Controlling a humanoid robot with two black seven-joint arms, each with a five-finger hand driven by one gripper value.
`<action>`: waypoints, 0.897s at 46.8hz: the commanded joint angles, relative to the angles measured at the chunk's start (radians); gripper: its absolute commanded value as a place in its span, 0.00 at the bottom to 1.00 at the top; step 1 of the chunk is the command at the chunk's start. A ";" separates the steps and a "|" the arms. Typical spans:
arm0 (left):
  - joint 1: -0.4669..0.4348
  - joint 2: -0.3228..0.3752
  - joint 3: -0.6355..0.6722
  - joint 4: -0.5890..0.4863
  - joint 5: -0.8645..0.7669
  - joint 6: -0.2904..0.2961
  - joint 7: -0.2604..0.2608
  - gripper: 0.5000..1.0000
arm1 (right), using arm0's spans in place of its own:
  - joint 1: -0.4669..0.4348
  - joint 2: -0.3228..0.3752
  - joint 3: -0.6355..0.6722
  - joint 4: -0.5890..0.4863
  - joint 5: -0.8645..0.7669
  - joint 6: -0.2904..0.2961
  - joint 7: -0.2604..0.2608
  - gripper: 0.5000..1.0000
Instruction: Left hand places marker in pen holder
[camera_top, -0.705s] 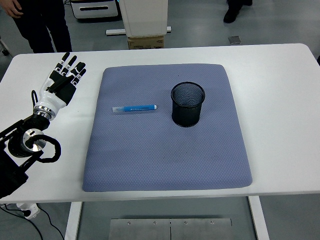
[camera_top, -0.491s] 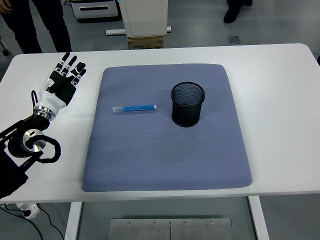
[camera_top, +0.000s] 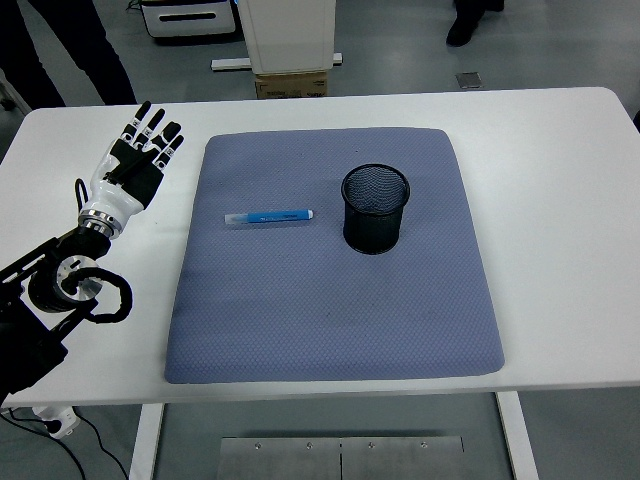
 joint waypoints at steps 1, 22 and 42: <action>0.005 0.008 0.000 0.002 0.002 0.009 0.000 1.00 | 0.000 0.000 -0.001 0.000 0.000 0.000 0.000 1.00; -0.023 0.014 0.009 0.007 0.132 0.012 0.003 1.00 | 0.000 0.000 0.001 0.000 0.001 0.000 0.000 1.00; -0.087 0.018 0.084 0.007 0.318 0.017 0.003 1.00 | 0.000 0.000 0.001 0.000 0.001 0.000 0.000 1.00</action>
